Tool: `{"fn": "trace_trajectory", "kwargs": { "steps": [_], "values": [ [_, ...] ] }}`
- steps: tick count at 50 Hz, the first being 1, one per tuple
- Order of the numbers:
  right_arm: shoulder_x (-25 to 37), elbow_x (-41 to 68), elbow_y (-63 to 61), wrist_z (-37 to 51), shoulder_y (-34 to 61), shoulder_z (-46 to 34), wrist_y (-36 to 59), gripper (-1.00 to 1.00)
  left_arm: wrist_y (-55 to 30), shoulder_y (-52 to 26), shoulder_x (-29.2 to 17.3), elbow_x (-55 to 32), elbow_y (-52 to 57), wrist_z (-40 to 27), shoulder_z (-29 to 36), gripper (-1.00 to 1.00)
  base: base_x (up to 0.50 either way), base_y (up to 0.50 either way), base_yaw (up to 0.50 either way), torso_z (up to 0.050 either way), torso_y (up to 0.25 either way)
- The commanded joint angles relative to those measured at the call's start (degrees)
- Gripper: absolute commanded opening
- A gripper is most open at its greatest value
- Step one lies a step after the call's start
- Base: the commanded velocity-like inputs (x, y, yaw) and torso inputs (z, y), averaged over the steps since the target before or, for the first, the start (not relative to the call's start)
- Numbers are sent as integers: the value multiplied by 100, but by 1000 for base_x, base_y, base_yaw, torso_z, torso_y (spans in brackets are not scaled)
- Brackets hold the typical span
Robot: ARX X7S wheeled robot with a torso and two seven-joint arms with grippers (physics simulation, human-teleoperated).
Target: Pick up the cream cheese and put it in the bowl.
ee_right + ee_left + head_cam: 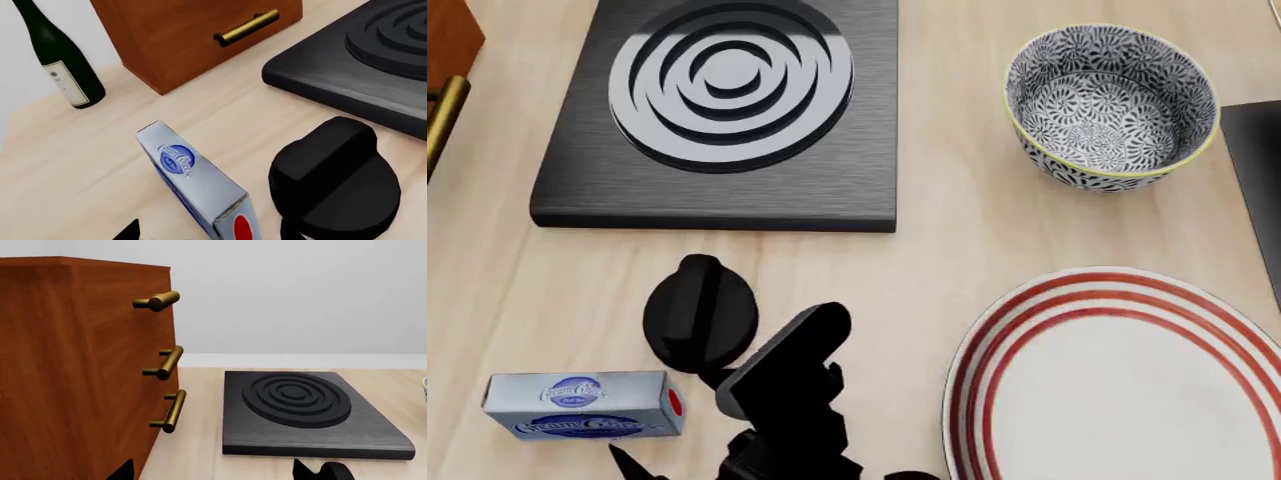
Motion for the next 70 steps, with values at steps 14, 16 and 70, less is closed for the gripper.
{"fn": "trace_trajectory", "kwargs": {
  "steps": [14,16,70],
  "values": [
    [-193,-85,524,-33,311,-186,9,100,134,124,-15,-6,-24,22,-69,100,0,0,0,0,0],
    [-208,-98,577,-34,333,-201,-4,100,145,131,-19,-17,-30,23,-90,100,0,0,0,0,0],
    [-587,-241,1653,-175,741,-702,-265,100,291,196,-52,-86,-156,19,-153,100,0,0,0,0,0]
  ]
}}
